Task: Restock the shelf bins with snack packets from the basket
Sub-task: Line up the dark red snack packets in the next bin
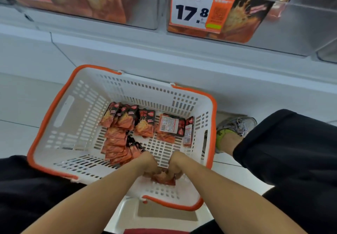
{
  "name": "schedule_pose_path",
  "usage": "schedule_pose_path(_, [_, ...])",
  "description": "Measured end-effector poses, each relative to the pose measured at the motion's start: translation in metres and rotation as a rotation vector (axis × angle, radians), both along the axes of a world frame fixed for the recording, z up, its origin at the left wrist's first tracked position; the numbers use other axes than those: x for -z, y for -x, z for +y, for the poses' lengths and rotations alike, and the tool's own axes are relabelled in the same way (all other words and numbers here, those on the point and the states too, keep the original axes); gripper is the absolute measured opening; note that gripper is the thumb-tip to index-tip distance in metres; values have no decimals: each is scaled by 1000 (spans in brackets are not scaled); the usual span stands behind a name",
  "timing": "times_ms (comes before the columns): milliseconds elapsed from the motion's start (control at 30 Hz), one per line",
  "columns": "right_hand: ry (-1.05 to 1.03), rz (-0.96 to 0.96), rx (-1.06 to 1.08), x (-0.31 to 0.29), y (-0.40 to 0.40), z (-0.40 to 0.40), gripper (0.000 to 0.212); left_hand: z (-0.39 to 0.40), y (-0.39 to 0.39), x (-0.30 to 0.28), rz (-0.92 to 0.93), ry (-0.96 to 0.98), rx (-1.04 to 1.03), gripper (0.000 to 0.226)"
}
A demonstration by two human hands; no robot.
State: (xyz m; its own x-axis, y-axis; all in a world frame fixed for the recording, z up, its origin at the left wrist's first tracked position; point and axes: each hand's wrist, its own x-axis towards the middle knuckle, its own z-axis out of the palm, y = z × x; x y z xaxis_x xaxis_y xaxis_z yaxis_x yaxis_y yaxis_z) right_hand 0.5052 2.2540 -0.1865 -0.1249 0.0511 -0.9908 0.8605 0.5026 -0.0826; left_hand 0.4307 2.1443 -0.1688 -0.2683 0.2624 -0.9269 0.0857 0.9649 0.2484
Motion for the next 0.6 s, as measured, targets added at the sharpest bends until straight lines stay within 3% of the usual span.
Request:
schedule_pose_path(100, [-217, 315, 232, -24, 4, 16, 50, 5, 19, -7, 102, -44, -185, 29])
schedule_pose_path(233, [-217, 595, 514, -72, 22, 48, 76, 22, 57, -39, 137, -277, -450, 21])
schedule_pose_path(367, [-268, 901, 732, -129, 37, 87, 72, 50, 90, -98, 148, -615, -475, 28])
schedule_pose_path(433, [-235, 966, 819, -162, 39, 106, 63, 60, 98, -130, 97, -782, -463, 32])
schedule_pose_path(533, [-19, 963, 772, -213, 38, 137, 50, 76, 101, -174, 113, -952, -348, 34])
schedule_pose_path(600, [-49, 1012, 601, -249, 32, 156, 46, 90, 93, -201, 147, -1077, -298, 36])
